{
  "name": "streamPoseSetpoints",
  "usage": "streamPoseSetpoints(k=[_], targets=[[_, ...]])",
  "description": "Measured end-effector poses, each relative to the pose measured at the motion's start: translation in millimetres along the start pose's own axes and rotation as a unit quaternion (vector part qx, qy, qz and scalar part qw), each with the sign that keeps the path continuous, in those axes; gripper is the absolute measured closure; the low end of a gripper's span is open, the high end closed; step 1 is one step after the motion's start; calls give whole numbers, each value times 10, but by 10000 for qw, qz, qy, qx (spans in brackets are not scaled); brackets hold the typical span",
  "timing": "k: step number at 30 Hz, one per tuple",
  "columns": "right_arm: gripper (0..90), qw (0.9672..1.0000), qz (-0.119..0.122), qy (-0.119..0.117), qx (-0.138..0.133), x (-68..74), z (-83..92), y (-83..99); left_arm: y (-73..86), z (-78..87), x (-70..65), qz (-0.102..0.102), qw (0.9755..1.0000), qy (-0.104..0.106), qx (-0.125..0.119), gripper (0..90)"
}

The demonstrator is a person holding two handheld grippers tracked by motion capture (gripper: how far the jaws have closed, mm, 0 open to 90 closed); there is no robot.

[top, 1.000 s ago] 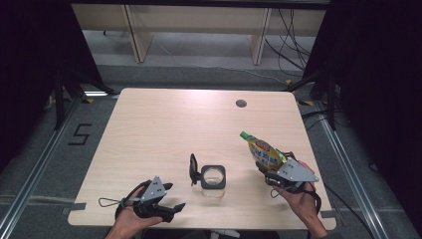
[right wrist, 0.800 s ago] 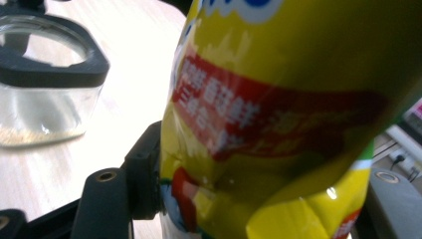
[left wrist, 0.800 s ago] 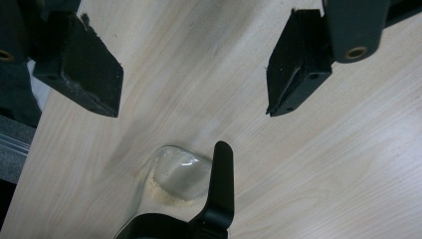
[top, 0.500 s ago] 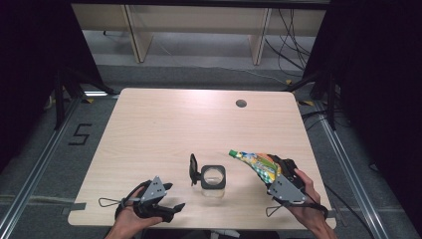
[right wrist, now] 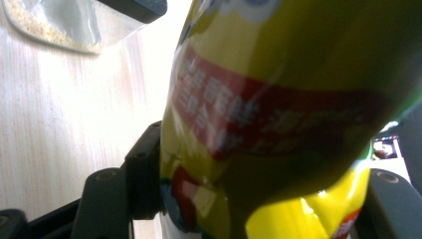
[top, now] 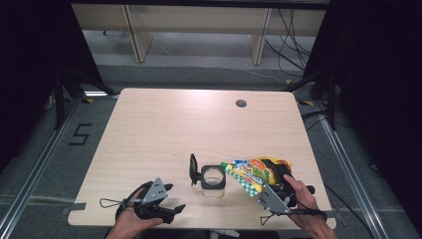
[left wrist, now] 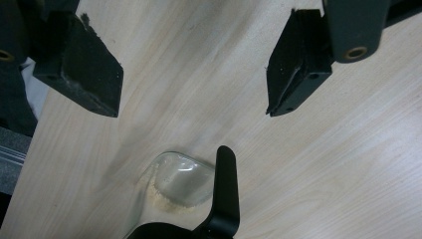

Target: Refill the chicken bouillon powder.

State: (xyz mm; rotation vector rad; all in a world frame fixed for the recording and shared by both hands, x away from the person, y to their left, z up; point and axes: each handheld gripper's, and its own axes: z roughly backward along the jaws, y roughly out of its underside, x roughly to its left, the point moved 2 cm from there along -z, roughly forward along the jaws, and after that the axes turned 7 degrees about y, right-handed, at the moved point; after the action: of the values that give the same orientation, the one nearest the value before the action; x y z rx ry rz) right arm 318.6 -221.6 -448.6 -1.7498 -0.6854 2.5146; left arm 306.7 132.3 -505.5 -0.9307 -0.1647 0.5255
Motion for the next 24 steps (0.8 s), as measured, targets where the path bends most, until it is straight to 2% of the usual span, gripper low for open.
streamPoseSetpoints(k=[2, 4, 5, 6, 7, 8, 9, 11, 12, 13, 14, 15, 16, 17, 18, 19, 20, 21, 22, 24], targets=[[371, 10000, -12, 47, 50, 31, 2, -9, 0, 5, -2, 4, 10000, -29, 9, 221], [371, 9994, 304, 106, 104, 34, 3, -25, 1, 5, -2, 7, 10000, -29, 9, 221], [371, 9993, 337, 133, 121, 49, 3, -30, 1, 5, -1, 11, 10000, -26, 3, 221], [371, 9962, 848, 174, 24, 2, -7, -57, 1, 5, -2, 13, 10000, -29, 3, 221], [371, 9954, 931, 208, 36, 7, -2, -64, 1, 5, -2, 12, 10000, -28, 3, 221], [372, 9982, 551, 168, 159, 75, 7, -49, 0, 6, -2, 10, 10000, -27, 3, 221], [379, 9978, 617, 193, 159, 82, 8, -54, 1, 6, -1, 12, 10000, -26, 2, 221], [379, 9952, 925, 257, 199, 95, 18, -90, 2, -1, 0, 18, 10000, 5, -26, 221], [379, 9947, 988, 272, 108, 99, 7, -98, 0, 6, 2, 12, 10000, 33, 34, 221], [380, 9922, 1210, 286, 112, 83, 12, -122, 0, 5, -1, 14, 10000, 25, 36, 221], [380, 9930, 1140, 281, 100, 107, 10, -126, 0, 6, -1, -8, 10000, -6, 35, 221], [380, 9919, 1222, 319, 129, 113, 10, -136, 0, 6, 0, -9, 10000, 34, 48, 221], [380, 9889, 1430, 372, 121, 112, 6, -154, 0, 5, -2, -18, 10000, 19, 38, 221], [380, 9892, 1409, 375, 144, 129, 3, -150, 3, 1, -4, -9, 10000, 30, 25, 221], [380, 9868, 1566, 378, 175, 130, 0, -159, 3, 1, -4, -1, 10000, 33, 27, 221], [381, 9815, 1842, 427, 284, 117, 13, -164, 2, 1, -4, 6, 10000, 35, 35, 221], [381, 9792, 1956, 432, 322, 131, 12, -173, 3, 1, -4, 10, 10000, 35, 32, 221], [380, 9785, 1968, 490, 377, 153, 19, -178, 1, 4, -2, -14, 10000, 7, 39, 221], [381, 9727, 2227, 554, 348, 153, 15, -205, 1, 4, -3, -12, 10000, 0, 39, 221], [381, 9689, 2369, 590, 413, 167, 25, -216, 2, 2, -5, 9, 10000, 42, 38, 221]])
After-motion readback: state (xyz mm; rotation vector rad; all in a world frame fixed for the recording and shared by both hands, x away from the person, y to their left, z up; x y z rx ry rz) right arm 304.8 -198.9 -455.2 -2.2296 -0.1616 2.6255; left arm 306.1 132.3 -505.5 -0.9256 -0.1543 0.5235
